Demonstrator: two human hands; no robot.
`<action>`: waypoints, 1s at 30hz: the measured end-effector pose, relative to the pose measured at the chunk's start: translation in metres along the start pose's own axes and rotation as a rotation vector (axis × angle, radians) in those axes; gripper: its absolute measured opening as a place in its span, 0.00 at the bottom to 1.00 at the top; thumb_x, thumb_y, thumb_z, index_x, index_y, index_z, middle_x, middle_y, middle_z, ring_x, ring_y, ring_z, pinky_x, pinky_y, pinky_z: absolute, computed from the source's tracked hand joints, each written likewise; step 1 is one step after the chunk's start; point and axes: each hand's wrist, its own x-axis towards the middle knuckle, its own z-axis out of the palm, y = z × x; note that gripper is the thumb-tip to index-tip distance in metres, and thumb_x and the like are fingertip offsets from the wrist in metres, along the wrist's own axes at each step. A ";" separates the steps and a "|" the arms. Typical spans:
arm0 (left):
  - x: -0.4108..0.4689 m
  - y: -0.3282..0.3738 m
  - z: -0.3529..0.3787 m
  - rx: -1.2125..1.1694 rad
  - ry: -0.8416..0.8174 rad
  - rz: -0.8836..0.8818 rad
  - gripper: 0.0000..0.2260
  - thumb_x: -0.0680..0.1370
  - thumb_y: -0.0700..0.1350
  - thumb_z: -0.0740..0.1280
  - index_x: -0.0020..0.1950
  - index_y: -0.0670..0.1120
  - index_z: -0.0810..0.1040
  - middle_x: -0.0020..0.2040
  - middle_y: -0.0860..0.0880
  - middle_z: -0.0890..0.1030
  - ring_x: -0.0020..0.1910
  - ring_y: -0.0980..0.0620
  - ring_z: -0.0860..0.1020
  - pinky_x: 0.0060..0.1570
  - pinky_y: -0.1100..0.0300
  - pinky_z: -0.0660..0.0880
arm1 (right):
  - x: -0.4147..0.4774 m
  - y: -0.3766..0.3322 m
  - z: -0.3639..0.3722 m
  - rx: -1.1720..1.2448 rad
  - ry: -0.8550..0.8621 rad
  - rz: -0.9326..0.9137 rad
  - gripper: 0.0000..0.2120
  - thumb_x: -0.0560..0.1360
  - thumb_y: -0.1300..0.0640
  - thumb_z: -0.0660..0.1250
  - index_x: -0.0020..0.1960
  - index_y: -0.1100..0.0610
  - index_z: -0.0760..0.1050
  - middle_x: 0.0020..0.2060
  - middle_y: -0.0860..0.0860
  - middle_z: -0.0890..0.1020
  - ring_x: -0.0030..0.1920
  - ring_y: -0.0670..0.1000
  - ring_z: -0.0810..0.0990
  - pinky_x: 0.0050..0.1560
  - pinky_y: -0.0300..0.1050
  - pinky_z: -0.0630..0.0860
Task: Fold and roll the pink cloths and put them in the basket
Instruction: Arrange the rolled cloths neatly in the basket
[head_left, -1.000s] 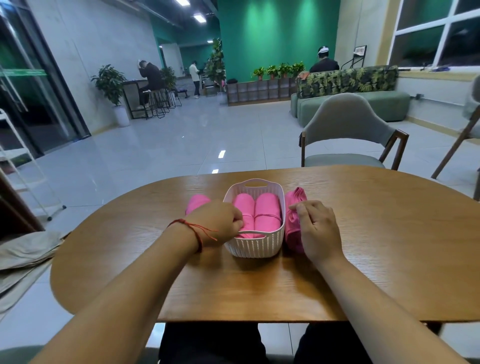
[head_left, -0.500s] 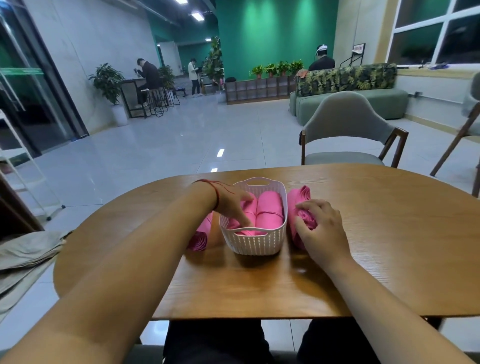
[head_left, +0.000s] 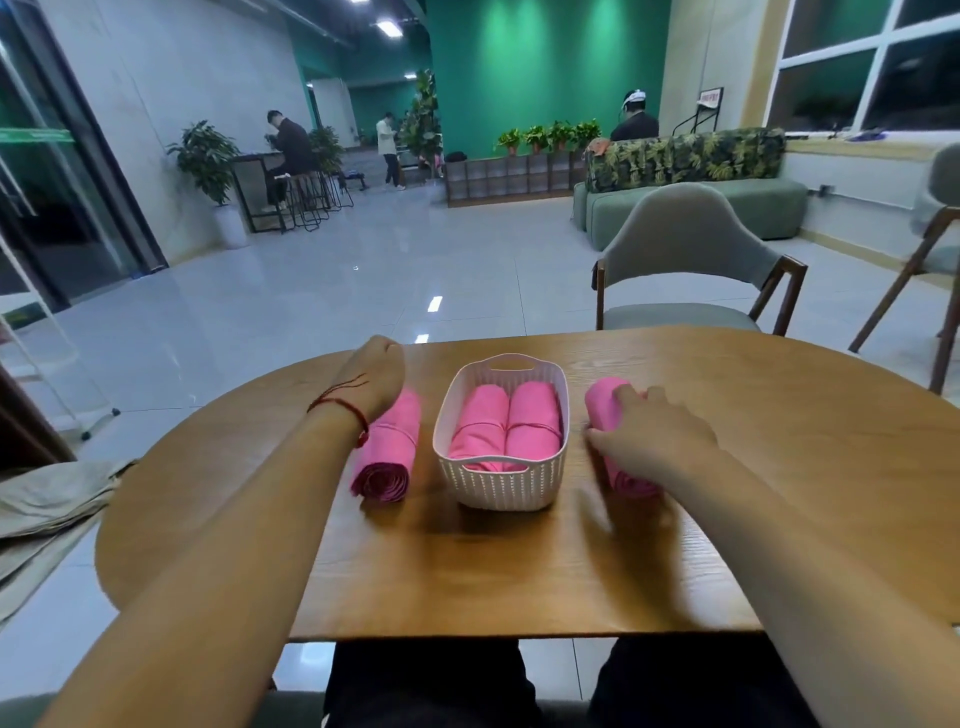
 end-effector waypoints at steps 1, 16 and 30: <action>-0.001 -0.008 0.006 0.048 -0.065 -0.043 0.17 0.83 0.54 0.55 0.65 0.48 0.74 0.66 0.44 0.78 0.60 0.42 0.75 0.56 0.53 0.69 | 0.002 -0.003 0.001 -0.064 -0.021 0.005 0.37 0.79 0.32 0.62 0.81 0.48 0.59 0.72 0.57 0.69 0.70 0.63 0.73 0.57 0.56 0.73; -0.014 0.032 -0.013 -0.537 -0.338 -0.083 0.28 0.74 0.51 0.74 0.70 0.46 0.69 0.57 0.35 0.81 0.43 0.37 0.85 0.34 0.47 0.82 | 0.012 -0.028 -0.064 0.657 0.007 -0.058 0.31 0.81 0.48 0.67 0.81 0.49 0.64 0.63 0.58 0.76 0.50 0.60 0.83 0.40 0.50 0.83; -0.006 0.042 0.037 -0.118 -0.323 -0.031 0.30 0.73 0.70 0.58 0.70 0.56 0.70 0.61 0.50 0.78 0.56 0.43 0.80 0.59 0.43 0.77 | -0.007 -0.079 -0.024 0.122 0.154 -0.193 0.26 0.82 0.37 0.50 0.69 0.51 0.73 0.65 0.55 0.79 0.66 0.60 0.71 0.56 0.58 0.66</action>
